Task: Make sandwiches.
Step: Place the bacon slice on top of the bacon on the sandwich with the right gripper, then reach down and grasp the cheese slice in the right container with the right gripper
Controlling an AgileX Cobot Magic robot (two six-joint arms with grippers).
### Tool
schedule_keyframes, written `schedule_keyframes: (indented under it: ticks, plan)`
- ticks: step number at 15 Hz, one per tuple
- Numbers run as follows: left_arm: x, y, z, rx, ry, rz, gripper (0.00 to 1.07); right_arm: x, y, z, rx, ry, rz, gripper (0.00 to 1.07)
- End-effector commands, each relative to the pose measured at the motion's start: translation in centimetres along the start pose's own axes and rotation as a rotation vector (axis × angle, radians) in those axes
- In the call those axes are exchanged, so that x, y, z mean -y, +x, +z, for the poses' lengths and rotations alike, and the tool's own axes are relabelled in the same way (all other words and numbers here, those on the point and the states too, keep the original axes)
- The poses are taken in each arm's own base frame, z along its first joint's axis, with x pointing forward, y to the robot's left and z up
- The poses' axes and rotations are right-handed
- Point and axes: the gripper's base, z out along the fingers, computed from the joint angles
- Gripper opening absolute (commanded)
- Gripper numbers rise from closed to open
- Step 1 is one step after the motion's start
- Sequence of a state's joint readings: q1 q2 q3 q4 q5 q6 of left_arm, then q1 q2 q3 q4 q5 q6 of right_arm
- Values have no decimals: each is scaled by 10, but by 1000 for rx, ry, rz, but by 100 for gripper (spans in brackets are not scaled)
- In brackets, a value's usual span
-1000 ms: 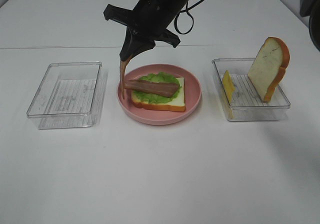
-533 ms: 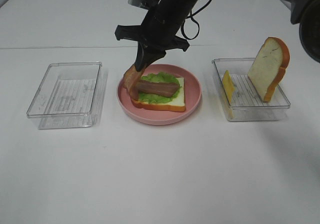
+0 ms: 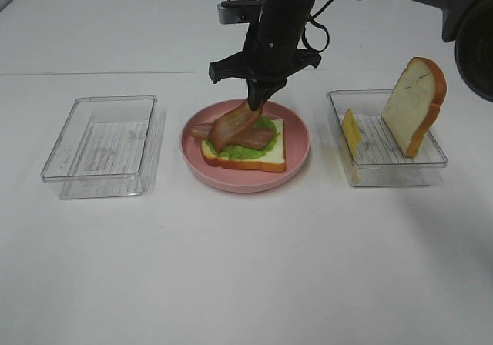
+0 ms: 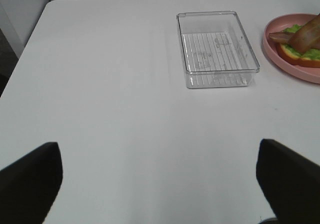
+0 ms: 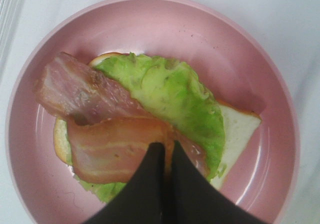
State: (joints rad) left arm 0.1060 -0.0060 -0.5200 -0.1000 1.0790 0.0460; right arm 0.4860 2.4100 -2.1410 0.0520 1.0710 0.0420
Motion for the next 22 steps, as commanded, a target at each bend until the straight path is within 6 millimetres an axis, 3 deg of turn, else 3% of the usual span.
schedule_keyframes:
  ticks: [1, 3, 4, 5, 7, 8, 11, 17, 21, 22]
  plan:
    - [0, 1, -1, 16, -2, -6, 98, 2, 4, 11, -28, 9, 9, 0]
    - [0, 1, -1, 16, -2, -6, 98, 2, 6, 18, -54, 8, 11, 2]
    - [0, 1, -1, 16, -2, -6, 98, 2, 5, 16, -36, 8, 11, 20]
    - [0, 1, -1, 16, -2, -6, 98, 2, 4, 15, -33, 9, 10, 31]
    - [0, 1, -1, 16, -2, -6, 98, 2, 5, 13, -42, 11, 9, 78]
    - [0, 1, -1, 16, -2, -6, 98, 2, 7, 11, -63, 11, -6, 92]
    - [0, 1, -1, 16, -2, -6, 98, 1, 5, -2, -56, 14, -13, 92]
    - [-1, 1, -1, 16, -11, -1, 98, -1, 5, -52, -46, 15, -24, 92]
    - [-1, 1, -1, 15, -15, 1, 98, 10, 14, -63, -138, 65, 19, 92]
    - [-1, 1, -1, 15, -15, 2, 98, 19, 14, -77, -113, 49, 69, 92]
